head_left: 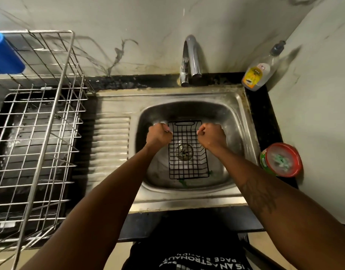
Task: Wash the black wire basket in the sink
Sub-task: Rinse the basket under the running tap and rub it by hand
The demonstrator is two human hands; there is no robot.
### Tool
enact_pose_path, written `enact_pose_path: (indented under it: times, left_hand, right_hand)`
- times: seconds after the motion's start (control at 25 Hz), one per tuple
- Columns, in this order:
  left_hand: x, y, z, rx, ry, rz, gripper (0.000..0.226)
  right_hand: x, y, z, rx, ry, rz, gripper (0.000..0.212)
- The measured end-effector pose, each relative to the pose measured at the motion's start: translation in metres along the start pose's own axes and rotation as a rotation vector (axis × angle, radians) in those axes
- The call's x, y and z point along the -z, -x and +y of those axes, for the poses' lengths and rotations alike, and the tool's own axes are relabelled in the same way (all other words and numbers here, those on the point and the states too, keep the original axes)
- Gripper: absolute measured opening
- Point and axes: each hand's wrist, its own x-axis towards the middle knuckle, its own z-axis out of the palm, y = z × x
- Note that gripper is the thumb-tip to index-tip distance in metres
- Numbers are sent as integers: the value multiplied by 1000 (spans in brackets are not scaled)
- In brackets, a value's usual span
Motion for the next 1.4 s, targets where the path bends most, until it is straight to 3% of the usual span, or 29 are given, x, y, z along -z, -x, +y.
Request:
enact_pose_path:
  times: [0.08, 0.16, 0.4, 0.68, 0.92, 1.0, 1.16, 1.28, 1.4]
  left_hand:
    - [9, 0, 10, -47, 22, -3, 5]
    - [22, 1, 27, -119, 14, 11, 15]
    - [63, -21, 104, -224, 145, 237, 25]
    - [51, -64, 148, -165, 75, 247, 40]
    - [52, -76, 152, -146, 72, 313, 35]
    - [51, -84, 142, -3, 294, 272, 27]
    - [56, -95, 117, 298, 675, -19, 35]
    - [66, -99, 115, 276, 571, -81, 39]
    - [64, -88, 110, 152, 367, -2, 40]
  right_hand:
    - [7, -2, -12, 43, -41, 12, 9]
    - [17, -3, -26, 86, -107, 46, 7]
    - [49, -13, -52, 168, -310, 170, 5]
    - [60, -25, -29, 133, -289, 261, 4]
    - [53, -32, -13, 110, -325, 242, 6]
    - [49, -35, -10, 111, -323, 231, 6]
    - [45, -37, -11, 102, -316, 226, 7]
    - [44, -38, -15, 114, -289, 224, 7]
    - [38, -41, -17, 109, -291, 199, 8]
